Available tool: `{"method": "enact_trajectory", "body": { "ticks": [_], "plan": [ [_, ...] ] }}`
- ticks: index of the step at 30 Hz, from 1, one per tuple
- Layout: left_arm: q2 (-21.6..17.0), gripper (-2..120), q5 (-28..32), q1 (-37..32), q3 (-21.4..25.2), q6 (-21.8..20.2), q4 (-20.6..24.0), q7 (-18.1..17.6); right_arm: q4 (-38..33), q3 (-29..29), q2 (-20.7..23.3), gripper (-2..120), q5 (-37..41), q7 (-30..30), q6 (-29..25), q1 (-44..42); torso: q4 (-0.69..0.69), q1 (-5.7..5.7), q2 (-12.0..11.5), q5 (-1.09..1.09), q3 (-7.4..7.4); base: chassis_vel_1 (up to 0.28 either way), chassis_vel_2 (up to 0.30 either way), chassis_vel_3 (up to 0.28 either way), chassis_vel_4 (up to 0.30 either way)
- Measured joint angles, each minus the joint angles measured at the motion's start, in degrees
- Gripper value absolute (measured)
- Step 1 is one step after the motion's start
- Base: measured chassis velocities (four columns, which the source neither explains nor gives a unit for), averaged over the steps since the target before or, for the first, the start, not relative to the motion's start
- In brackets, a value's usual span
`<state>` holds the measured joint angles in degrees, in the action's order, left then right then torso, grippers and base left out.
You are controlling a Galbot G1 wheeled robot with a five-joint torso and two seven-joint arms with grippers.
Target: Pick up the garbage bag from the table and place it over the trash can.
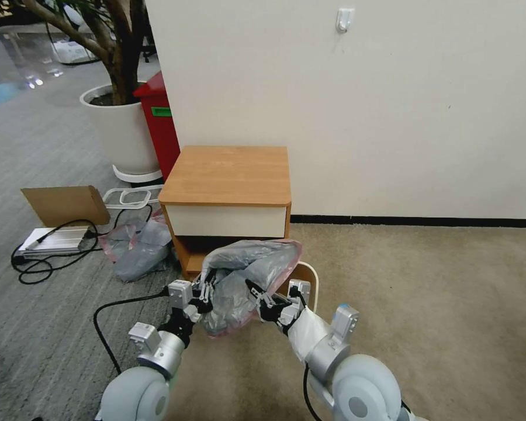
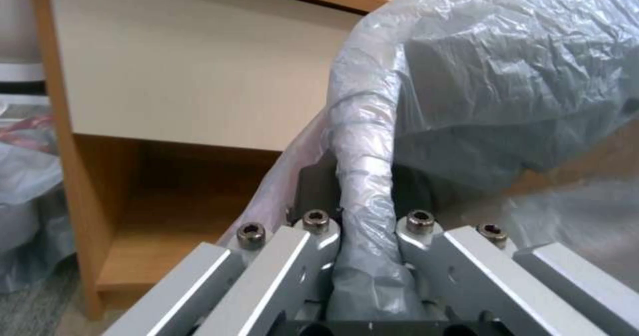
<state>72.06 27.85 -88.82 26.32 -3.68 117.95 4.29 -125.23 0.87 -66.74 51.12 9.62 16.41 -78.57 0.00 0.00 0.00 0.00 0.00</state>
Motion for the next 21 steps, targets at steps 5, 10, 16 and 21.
{"method": "enact_trajectory", "body": {
  "ticks": [5,10,16,21],
  "plan": [
    [-0.03,5,1.93,1.24,1.17,-0.80,-0.75,-1.06,-1.13,1.22,1.28,0,-0.27,-0.38,-0.55,-1.90,0.00,0.00,0.00,0.00,0.00,0.000,0.000,0.000,0.000],
    [0.10,5,3.44,1.94,1.86,-1.72,-0.97,-2.06,-2.07,1.85,2.18,0,-0.85,-0.65,-0.93,-3.31,0.00,0.00,0.00,0.00,0.00,0.000,0.000,0.000,0.000],
    [0.37,5,4.70,2.57,2.93,-2.51,-1.27,-2.53,-2.87,2.64,3.18,0,-1.49,-1.03,-1.22,-3.97,0.00,0.00,0.00,0.00,0.00,0.000,0.000,0.000,0.000],
    [0.12,5,5.49,3.02,3.67,-2.77,-1.39,-2.57,-3.04,2.99,3.72,0,-2.55,-1.62,-1.65,-4.40,0.00,0.00,0.00,0.00,0.00,0.000,0.000,0.000,0.000]
  ]
}}
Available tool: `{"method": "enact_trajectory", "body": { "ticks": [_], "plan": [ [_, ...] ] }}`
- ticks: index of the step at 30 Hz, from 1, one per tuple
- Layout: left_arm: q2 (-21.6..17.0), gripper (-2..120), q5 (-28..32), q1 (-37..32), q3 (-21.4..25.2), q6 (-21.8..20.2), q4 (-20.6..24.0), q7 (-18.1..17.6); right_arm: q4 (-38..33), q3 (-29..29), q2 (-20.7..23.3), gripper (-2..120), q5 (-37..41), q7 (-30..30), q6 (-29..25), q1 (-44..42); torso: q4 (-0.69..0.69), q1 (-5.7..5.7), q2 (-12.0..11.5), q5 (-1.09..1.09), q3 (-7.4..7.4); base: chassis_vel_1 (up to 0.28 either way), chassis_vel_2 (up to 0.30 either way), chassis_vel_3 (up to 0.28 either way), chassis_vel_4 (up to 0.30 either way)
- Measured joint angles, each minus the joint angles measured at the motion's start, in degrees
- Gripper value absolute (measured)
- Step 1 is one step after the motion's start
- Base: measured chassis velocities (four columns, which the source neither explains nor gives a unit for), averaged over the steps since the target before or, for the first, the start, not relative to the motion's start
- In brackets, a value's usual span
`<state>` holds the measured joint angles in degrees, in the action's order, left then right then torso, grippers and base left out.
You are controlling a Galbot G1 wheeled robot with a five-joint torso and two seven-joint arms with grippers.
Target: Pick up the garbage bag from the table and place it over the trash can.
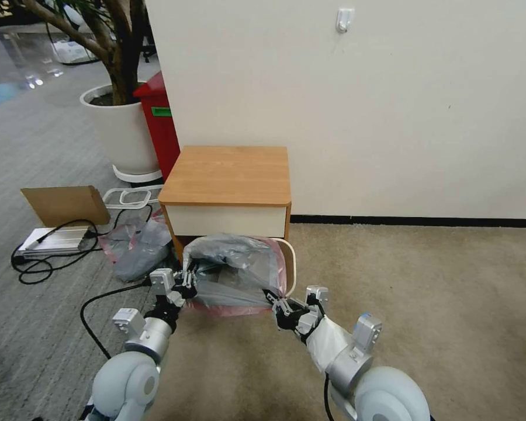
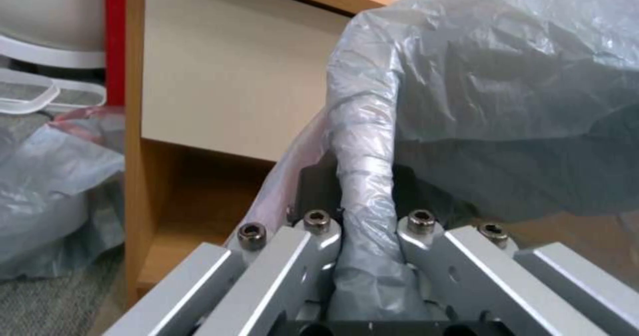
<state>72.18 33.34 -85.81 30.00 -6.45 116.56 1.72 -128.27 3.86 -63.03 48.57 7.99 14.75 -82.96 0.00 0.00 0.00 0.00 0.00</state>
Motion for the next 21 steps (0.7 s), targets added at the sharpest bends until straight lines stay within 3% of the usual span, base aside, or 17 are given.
{"method": "enact_trajectory", "body": {
  "ticks": [7,11,21],
  "plan": [
    [0.00,5,0.10,0.65,0.22,-0.19,-0.37,-0.53,-0.13,1.23,0.13,0,-7.51,-2.92,-2.13,-0.45,0.00,0.00,0.00,0.00,0.00,0.000,0.000,0.000,0.000],
    [-0.14,5,0.05,0.78,0.53,-0.26,-0.77,-0.92,-0.85,2.98,1.07,19,-16.04,-4.72,-3.57,-2.50,0.00,0.00,0.00,0.00,0.00,0.000,0.000,0.000,0.000],
    [-0.24,5,0.03,0.85,0.70,-0.31,-0.79,-1.08,-2.35,3.81,3.29,50,-20.69,-6.59,-3.73,-5.63,0.00,0.00,0.00,0.00,0.00,0.000,0.000,0.000,0.000]
  ]
}}
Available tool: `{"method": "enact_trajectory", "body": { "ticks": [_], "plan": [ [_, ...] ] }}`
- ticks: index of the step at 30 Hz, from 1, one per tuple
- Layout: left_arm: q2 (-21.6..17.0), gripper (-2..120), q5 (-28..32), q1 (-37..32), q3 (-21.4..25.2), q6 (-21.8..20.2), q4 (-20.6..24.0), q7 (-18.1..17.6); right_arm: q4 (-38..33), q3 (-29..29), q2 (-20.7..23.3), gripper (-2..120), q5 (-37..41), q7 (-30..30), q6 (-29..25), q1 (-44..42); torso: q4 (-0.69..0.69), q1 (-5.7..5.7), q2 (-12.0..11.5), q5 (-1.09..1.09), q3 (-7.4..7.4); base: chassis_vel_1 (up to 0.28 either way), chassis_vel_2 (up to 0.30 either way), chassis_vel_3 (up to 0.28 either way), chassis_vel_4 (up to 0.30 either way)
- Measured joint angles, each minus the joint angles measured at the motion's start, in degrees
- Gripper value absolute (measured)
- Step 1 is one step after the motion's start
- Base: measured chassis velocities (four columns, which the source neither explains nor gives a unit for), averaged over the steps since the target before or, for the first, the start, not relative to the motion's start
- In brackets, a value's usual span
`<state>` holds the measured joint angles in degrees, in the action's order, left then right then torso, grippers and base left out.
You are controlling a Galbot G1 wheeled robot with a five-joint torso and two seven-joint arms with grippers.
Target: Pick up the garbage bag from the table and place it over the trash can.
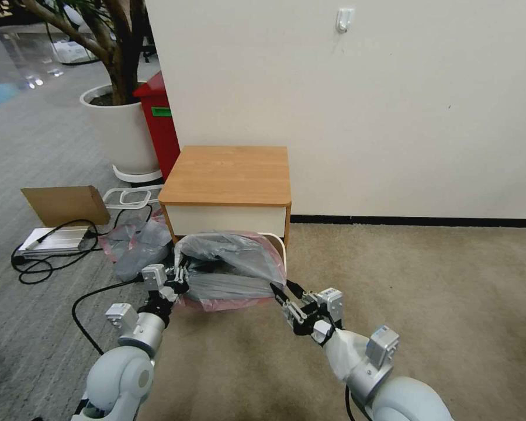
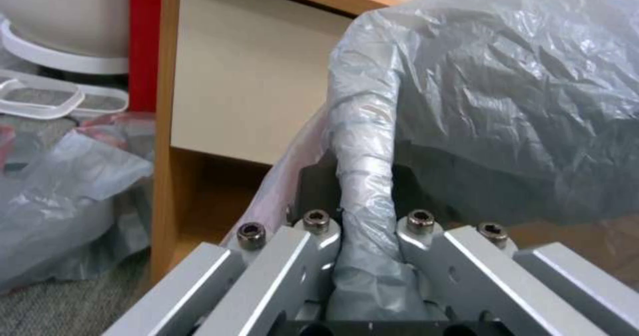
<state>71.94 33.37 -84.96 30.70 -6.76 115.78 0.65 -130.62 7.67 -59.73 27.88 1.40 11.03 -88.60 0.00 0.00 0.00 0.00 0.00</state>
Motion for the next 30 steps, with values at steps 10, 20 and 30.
{"method": "enact_trajectory", "body": {
  "ticks": [10,20,30],
  "plan": [
    [-0.24,5,-0.51,-0.75,-0.98,0.04,0.51,0.38,0.75,2.19,-1.63,84,0.97,1.05,-0.74,4.49,-0.01,0.00,0.00,0.00,0.00,0.000,0.000,0.000,0.000],
    [-0.30,5,-1.97,-1.23,-2.08,0.26,1.17,0.85,3.03,1.47,-1.01,99,-0.34,0.64,-1.28,7.13,0.00,0.00,0.00,0.00,0.00,0.000,0.000,0.000,0.000],
    [-0.47,5,-4.63,-1.74,-2.59,1.05,1.62,2.04,2.77,-0.09,3.00,97,-0.50,0.02,1.05,9.94,-0.01,0.00,0.00,0.00,0.00,0.000,0.000,0.000,0.000]
  ]
}}
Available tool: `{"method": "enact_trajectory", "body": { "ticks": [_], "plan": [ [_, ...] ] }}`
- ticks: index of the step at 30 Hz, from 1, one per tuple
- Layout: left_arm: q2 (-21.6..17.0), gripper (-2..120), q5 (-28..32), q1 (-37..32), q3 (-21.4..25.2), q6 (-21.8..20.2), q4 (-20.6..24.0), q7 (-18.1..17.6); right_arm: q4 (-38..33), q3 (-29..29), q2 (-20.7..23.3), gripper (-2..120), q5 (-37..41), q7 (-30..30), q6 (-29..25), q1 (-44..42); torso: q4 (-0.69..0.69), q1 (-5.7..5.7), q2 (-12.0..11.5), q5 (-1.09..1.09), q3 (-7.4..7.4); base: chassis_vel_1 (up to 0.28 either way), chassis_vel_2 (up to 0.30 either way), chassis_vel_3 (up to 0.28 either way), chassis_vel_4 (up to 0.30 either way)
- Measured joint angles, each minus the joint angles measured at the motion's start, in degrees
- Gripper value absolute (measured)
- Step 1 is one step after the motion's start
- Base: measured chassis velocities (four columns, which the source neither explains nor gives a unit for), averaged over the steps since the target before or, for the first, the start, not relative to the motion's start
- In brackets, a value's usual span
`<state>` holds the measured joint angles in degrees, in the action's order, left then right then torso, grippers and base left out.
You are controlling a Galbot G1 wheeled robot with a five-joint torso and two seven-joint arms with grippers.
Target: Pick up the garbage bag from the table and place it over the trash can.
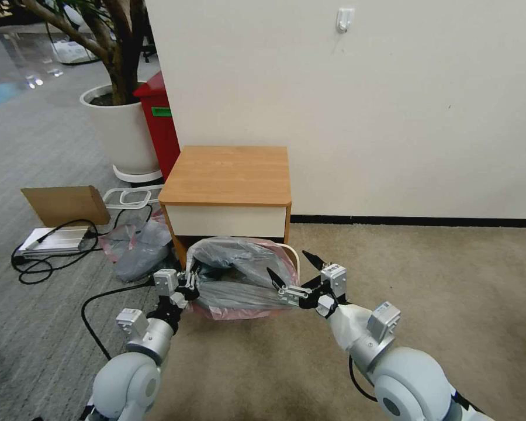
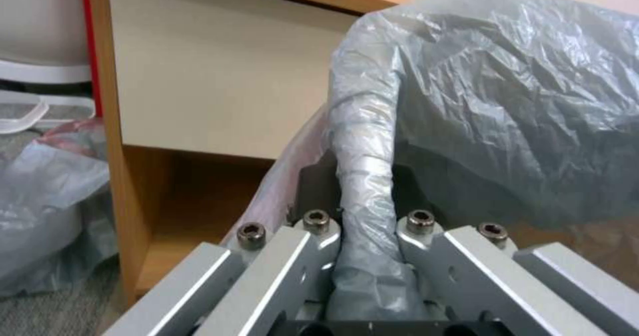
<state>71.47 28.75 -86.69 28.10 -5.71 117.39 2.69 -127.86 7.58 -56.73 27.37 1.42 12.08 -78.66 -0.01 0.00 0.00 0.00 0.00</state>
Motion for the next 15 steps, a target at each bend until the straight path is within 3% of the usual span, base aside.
{"method": "enact_trajectory", "body": {
  "ticks": [15],
  "plan": [
    [0.28,5,-2.55,-0.04,-0.87,0.88,-0.05,0.82,-1.35,-0.58,2.36,96,1.29,0.06,3.89,-0.05,0.01,0.00,0.00,0.00,0.00,0.000,0.000,0.000,0.000]
  ]
}}
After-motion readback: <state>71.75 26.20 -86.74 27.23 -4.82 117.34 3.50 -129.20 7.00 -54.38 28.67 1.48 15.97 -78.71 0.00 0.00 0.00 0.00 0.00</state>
